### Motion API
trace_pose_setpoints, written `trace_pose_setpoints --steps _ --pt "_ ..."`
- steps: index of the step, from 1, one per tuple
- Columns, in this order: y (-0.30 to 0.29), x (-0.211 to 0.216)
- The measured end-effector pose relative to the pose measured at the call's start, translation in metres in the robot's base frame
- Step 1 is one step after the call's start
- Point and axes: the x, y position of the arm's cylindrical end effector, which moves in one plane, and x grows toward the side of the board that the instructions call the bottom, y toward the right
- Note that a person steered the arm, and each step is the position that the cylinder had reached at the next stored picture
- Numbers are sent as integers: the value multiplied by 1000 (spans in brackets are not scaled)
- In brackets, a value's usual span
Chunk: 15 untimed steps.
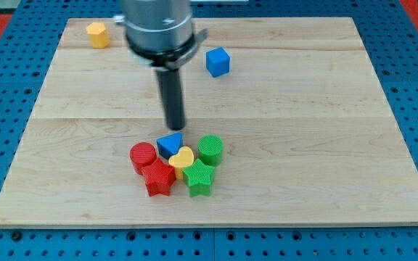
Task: Move the blue into blue triangle
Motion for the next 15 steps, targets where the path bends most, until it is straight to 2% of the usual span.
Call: trace_pose_setpoints --steps 1,2,3,5,7,8,9,10,11,12,15 --pt "84 -47" --pt "103 -118" --pt "93 -166" --pt "-19 -101" --pt "-26 2" --pt "-56 -46" --pt "-183 -69" --pt "-256 -122" --pt "-255 -210" --pt "-188 -236" --pt "-85 -120"
